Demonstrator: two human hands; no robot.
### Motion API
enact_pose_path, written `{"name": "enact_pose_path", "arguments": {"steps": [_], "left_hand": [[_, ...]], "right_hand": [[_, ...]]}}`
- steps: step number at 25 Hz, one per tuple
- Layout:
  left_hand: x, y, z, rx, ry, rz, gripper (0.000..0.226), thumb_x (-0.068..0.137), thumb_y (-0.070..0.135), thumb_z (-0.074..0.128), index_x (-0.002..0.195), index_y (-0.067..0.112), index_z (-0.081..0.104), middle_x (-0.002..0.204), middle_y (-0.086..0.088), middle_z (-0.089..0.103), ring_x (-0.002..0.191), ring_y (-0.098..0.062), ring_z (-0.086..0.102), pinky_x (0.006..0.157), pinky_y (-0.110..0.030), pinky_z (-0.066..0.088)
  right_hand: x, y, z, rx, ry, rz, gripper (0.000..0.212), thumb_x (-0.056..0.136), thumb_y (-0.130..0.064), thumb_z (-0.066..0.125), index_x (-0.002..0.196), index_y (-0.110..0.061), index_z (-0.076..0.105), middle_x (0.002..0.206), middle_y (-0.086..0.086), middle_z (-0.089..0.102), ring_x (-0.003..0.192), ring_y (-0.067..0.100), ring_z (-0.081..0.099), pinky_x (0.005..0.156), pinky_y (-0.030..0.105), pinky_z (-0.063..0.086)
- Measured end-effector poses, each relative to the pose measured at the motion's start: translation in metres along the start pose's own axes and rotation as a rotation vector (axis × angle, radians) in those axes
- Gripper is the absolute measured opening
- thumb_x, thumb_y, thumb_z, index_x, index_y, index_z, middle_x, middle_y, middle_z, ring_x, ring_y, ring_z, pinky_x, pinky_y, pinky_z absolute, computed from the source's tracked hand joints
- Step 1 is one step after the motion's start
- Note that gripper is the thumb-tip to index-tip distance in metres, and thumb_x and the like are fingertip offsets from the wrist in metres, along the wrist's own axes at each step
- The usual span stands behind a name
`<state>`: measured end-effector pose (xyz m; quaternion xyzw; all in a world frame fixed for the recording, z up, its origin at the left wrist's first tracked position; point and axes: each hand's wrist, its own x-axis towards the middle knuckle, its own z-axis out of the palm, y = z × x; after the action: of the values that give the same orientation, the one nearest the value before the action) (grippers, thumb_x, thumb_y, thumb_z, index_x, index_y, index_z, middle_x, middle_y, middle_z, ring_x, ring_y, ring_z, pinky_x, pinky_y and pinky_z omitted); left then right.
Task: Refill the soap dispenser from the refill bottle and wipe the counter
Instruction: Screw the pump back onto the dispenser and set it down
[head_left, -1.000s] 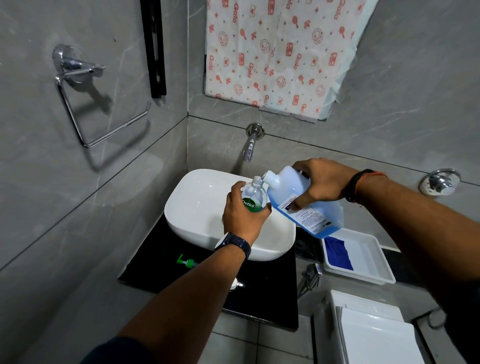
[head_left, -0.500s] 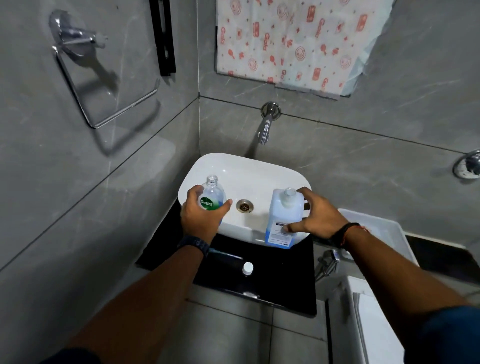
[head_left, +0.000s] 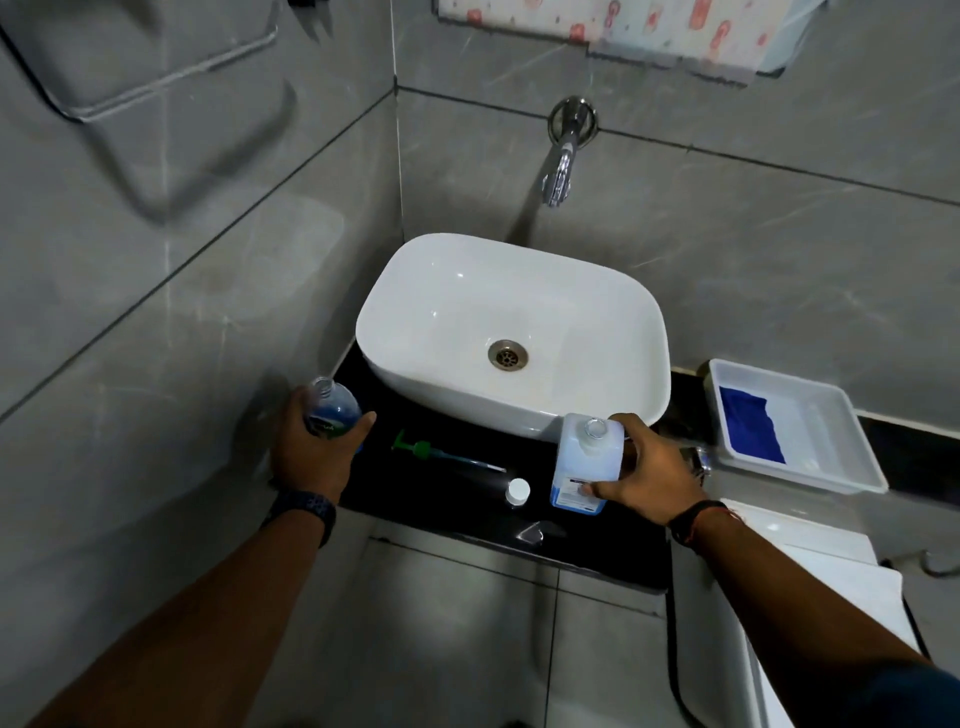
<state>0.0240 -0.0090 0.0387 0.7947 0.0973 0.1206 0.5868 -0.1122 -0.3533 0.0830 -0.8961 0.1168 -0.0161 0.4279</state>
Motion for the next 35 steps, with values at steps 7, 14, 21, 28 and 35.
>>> {"name": "enact_pose_path", "arguments": {"steps": [7,14,21,28,35], "left_hand": [[0.001,-0.042,0.010,0.035,-0.065,-0.043,0.071,0.057,0.023,0.090,0.119,0.013,0.055,0.120,-0.010,0.062,0.107,-0.025,0.059,0.091,-0.038,0.049],[-0.001,-0.051,0.014,0.023,-0.074,-0.016,0.066,0.057,0.019,0.089,0.115,0.016,0.056,0.117,-0.008,0.062,0.106,-0.025,0.058,0.091,-0.037,0.049],[-0.003,-0.056,0.014,0.011,-0.066,-0.001,0.072,0.056,0.023,0.090,0.119,0.019,0.054,0.117,0.000,0.059,0.105,-0.017,0.055,0.090,-0.034,0.047],[-0.001,-0.065,0.015,0.040,-0.043,0.021,0.078,0.054,0.026,0.091,0.122,0.015,0.054,0.122,-0.007,0.061,0.109,-0.019,0.056,0.093,-0.031,0.044],[-0.001,-0.064,0.014,0.077,0.004,0.051,0.076,0.051,0.028,0.091,0.118,0.014,0.058,0.118,-0.007,0.063,0.104,-0.019,0.059,0.088,-0.030,0.047]], "right_hand": [[-0.002,0.034,0.022,0.150,0.069,0.032,0.075,0.056,-0.006,0.089,0.115,-0.033,0.052,0.111,-0.007,0.064,0.102,0.010,0.062,0.089,0.037,0.053],[-0.026,0.036,0.024,-0.069,0.211,0.184,0.078,0.051,-0.045,0.090,0.114,-0.023,0.050,0.110,-0.005,0.061,0.102,0.014,0.058,0.084,0.034,0.048],[-0.051,-0.007,0.098,-0.608,0.265,-0.149,0.045,0.078,-0.055,0.056,0.056,-0.017,0.049,0.046,0.001,0.053,0.041,0.025,0.055,0.037,0.028,0.039],[0.052,-0.063,0.175,-0.560,-0.121,-0.176,0.028,0.088,-0.029,0.056,0.110,-0.010,0.058,0.107,0.013,0.057,0.096,0.036,0.058,0.073,0.040,0.051],[0.094,-0.070,0.225,-0.695,-0.268,-0.164,0.032,0.092,-0.013,0.048,0.123,-0.013,0.058,0.121,0.017,0.050,0.111,0.037,0.046,0.091,0.041,0.046]]}}
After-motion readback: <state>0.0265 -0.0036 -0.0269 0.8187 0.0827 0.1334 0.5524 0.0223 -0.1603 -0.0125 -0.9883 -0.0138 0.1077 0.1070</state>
